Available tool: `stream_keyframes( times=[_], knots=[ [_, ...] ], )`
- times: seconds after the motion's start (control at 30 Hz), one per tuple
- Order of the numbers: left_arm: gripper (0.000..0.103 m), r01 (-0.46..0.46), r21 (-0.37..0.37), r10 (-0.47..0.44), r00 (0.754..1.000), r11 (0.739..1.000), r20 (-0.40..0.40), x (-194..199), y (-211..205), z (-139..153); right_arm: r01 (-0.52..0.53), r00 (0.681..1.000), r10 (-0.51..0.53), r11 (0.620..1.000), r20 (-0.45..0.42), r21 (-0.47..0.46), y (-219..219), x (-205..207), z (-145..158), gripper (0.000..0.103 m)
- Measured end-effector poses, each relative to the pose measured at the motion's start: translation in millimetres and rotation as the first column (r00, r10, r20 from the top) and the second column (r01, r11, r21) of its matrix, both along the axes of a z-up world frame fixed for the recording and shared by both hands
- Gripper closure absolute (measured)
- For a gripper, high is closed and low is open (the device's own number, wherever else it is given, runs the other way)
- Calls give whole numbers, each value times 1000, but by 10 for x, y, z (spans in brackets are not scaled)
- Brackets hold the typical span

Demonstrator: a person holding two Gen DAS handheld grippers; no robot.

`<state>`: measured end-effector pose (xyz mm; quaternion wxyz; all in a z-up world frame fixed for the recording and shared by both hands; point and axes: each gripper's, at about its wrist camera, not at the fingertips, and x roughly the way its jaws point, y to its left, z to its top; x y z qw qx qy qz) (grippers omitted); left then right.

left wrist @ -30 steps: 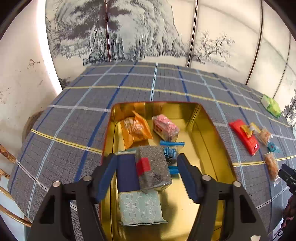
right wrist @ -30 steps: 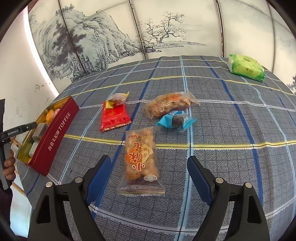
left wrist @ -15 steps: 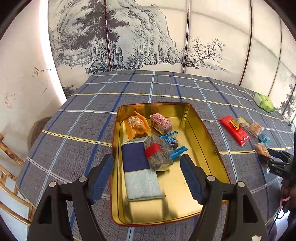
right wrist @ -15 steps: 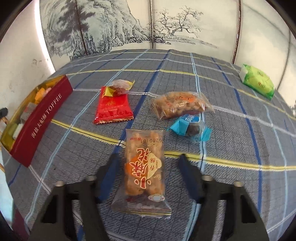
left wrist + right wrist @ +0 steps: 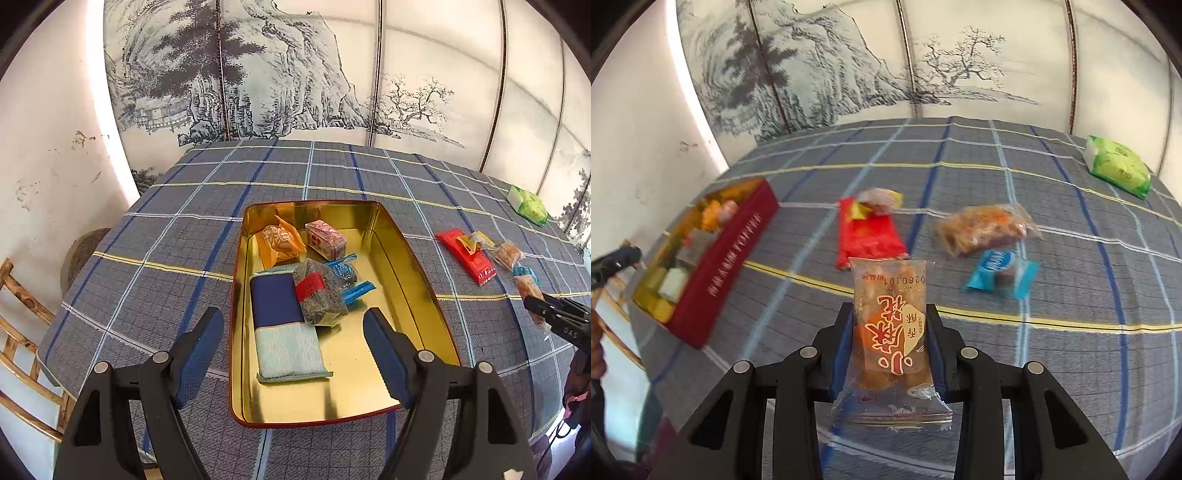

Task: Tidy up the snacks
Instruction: 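Carry the orange-printed pastry bag into the tin and open the right gripper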

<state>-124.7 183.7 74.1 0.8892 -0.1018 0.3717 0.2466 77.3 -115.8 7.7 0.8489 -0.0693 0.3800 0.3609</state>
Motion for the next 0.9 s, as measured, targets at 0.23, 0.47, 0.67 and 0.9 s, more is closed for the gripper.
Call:
stream_keyframes(
  times=[0.23,0.47,0.67,0.9],
  knots=[
    [27,-18,-6,18,1000,1000,5,-43,25,5,-99,994,103,988,-30,116,308,-188,349,65],
    [25,-36,11,36,999,999,11,-92,59,18,-213,971,231,955,-66,208,895,-334,601,65],
    [23,-50,40,50,999,998,16,-127,73,41,-281,950,303,935,-76,217,1399,-414,670,65],
    [21,-54,58,53,998,997,13,-135,83,35,-305,940,326,935,-98,178,1880,-338,565,65]
  ],
)
